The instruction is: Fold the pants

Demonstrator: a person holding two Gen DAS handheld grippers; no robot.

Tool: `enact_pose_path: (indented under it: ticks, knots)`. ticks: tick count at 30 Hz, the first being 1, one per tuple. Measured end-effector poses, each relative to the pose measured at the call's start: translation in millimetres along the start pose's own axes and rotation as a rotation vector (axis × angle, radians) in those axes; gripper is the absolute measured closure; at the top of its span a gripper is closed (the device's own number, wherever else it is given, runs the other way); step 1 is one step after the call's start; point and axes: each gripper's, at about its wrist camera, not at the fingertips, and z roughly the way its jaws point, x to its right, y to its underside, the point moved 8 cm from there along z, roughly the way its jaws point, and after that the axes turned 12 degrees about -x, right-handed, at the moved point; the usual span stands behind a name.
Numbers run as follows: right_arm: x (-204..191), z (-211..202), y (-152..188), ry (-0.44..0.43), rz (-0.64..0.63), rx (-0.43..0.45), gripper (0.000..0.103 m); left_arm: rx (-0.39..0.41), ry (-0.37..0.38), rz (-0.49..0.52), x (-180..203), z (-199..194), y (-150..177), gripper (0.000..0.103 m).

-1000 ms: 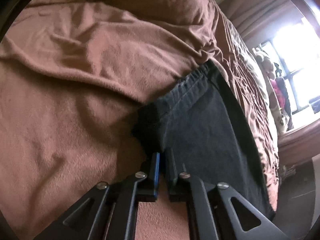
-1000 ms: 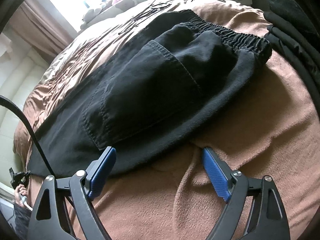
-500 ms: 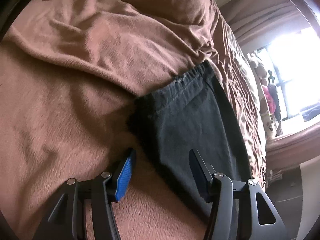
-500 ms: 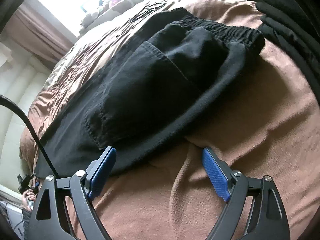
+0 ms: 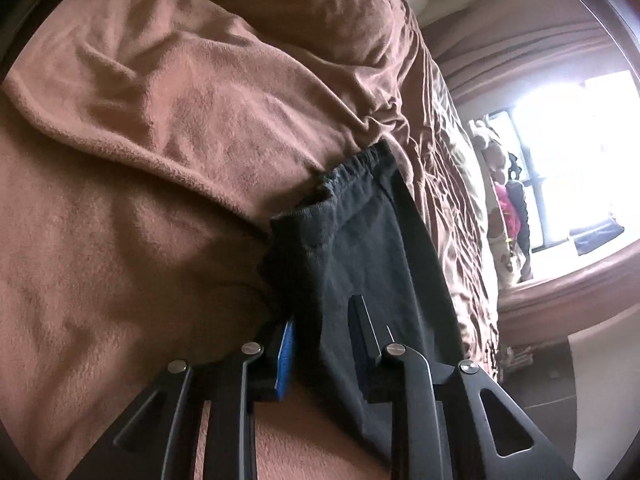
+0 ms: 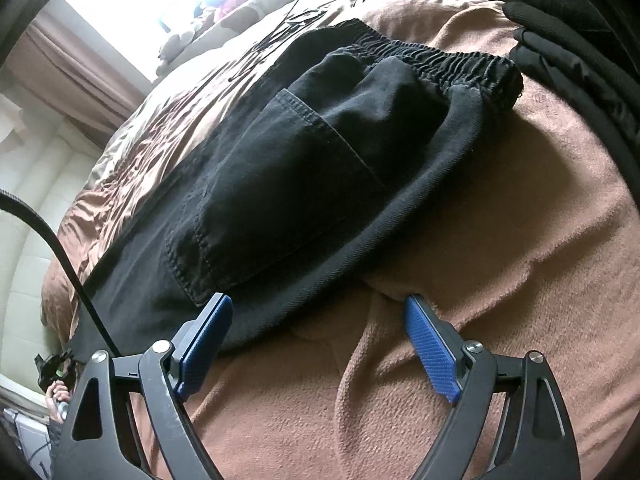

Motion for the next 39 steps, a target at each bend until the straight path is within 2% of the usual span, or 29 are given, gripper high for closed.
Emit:
enact_pose_path:
  ticks: [1, 3, 4, 5, 9, 17, 22, 26, 31, 35, 37, 39]
  knots:
    - [-1, -1, 1, -0.005, -0.001, 0.0, 0.016, -0.013, -0.003, -0.003, 0, 2, 2, 0.074]
    - [-3, -2, 1, -0.009, -0.005, 0.001, 0.016, -0.039, -0.007, -0.016, -2, 6, 8, 0.055]
    - [-4, -3, 2, -0.014, -0.008, 0.002, 0.016, -0.051, -0.005, -0.026, -4, 8, 11, 0.042]
    - [-5, -3, 2, -0.016, -0.011, 0.002, 0.016, -0.057, 0.009, -0.033, -4, 9, 14, 0.041]
    - [-3, -7, 1, -0.016, -0.011, 0.006, 0.016, -0.063, -0.002, -0.024, -2, 11, 16, 0.041]
    - [16, -11, -1, -0.033, 0.09, 0.038, 0.016, -0.025, -0.023, -0.033, -1, 21, 3, 0.041]
    - [26, -18, -6, -0.04, 0.129, 0.089, 0.016, -0.049, -0.028, -0.035, 1, 20, 12, 0.041]
    - [33, -7, -11, -0.082, 0.182, 0.086, 0.016, -0.045, -0.015, -0.049, -2, 22, 7, 0.041]
    - [35, 2, -24, -0.101, 0.205, 0.123, 0.016, -0.011, -0.035, -0.018, 2, 26, -1, 0.041]
    - [36, 8, -36, -0.16, 0.222, 0.158, 0.016, 0.011, -0.026, -0.01, 3, 28, -6, 0.041]
    - [35, 11, -39, -0.197, 0.219, 0.171, 0.024, 0.019, -0.024, -0.007, 2, 27, -7, 0.043]
    - [33, 15, -42, -0.251, 0.211, 0.173, 0.038, 0.025, -0.03, -0.004, 1, 26, -10, 0.05]
